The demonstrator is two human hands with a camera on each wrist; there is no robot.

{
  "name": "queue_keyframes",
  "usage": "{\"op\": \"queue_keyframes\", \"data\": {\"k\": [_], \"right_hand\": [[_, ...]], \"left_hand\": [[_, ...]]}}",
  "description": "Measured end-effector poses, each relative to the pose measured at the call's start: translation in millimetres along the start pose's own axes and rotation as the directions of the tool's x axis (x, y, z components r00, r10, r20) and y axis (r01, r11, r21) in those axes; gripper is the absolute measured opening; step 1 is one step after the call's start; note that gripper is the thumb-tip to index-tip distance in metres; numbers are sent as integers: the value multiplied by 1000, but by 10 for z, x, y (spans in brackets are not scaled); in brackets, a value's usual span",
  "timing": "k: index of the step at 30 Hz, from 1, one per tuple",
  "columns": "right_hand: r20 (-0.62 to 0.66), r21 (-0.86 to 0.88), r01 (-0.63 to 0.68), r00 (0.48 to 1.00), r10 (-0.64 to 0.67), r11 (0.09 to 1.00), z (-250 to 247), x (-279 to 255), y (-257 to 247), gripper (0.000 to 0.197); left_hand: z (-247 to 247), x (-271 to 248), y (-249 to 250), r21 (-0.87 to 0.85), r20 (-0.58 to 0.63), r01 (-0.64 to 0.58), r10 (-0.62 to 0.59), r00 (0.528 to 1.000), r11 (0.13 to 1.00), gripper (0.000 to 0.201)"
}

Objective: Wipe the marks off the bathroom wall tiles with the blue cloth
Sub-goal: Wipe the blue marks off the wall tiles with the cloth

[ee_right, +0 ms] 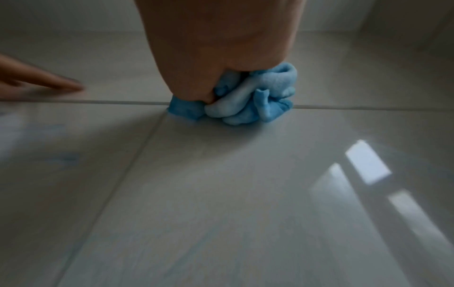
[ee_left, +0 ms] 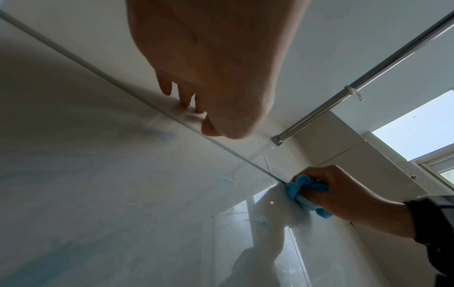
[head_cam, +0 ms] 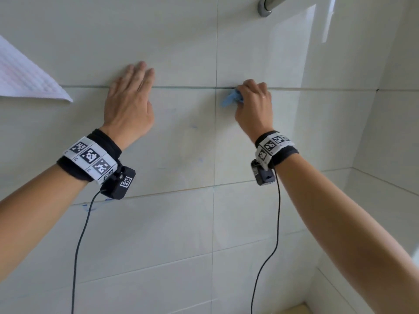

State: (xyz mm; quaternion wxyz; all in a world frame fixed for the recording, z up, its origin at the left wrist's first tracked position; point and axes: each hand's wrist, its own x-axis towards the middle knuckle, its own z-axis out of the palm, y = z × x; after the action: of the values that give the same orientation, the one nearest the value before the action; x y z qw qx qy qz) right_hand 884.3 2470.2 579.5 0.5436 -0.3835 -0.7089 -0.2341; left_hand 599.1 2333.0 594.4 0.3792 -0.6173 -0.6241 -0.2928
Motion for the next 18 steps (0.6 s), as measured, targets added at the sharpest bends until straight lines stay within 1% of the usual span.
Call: {"op": "queue_keyframes", "data": {"k": [1, 3, 5, 6, 7, 9, 10, 12, 14, 15, 16, 17, 18], "right_hand": [[-31, 29, -107, 994, 108, 994, -12, -27, 84, 28], [-84, 116, -313, 943, 323, 943, 4, -43, 48, 25], [-83, 168, -423, 894, 440, 891, 30, 20, -192, 22], [-67, 187, -428, 892, 446, 884, 23, 54, -334, 21], [-58, 208, -383, 914, 403, 900, 38, 50, -466, 20], [-32, 205, -231, 970, 243, 951, 124, -84, -740, 23], [-23, 185, -153, 987, 160, 971, 167, -134, -869, 27], [2, 155, -29, 1000, 29, 987, 188, -122, -1018, 31], [45, 63, 84, 995, -87, 994, 151, -48, -1010, 31], [39, 25, 79, 996, -80, 997, 128, -17, -947, 30], [3, 26, 13, 1000, -13, 1000, 130, -6, -876, 31], [-41, 71, -87, 995, 90, 994, 154, -17, -850, 32], [-79, 117, -181, 979, 190, 977, 201, -54, -882, 31]], "left_hand": [[-21, -18, -31, -1, 13, 2, -2, 1000, 1000, 69], [-72, -44, -128, 0, 41, 1, -1, 999, 1000, 71], [-128, -81, -264, -1, 46, 10, -10, 999, 1000, 72], [-151, -95, -330, -3, 47, 11, -11, 999, 1000, 72], [-172, -114, -379, -5, 50, 13, -13, 999, 1000, 73], [-211, -133, -437, -10, 51, 29, -28, 998, 1000, 75], [-226, -135, -462, -11, 52, 32, -32, 998, 999, 76], [-242, -142, -509, -13, 63, 15, -14, 998, 1000, 78], [-251, -128, -549, -17, 61, -9, 10, 998, 1000, 78], [-264, -108, -566, -18, 69, -23, 24, 997, 1000, 78], [-274, -87, -595, -19, 78, -36, 38, 996, 999, 77], [-286, -72, -630, -21, 86, -47, 48, 995, 999, 77], [-303, -59, -664, -25, 94, -64, 66, 993, 998, 76]]}}
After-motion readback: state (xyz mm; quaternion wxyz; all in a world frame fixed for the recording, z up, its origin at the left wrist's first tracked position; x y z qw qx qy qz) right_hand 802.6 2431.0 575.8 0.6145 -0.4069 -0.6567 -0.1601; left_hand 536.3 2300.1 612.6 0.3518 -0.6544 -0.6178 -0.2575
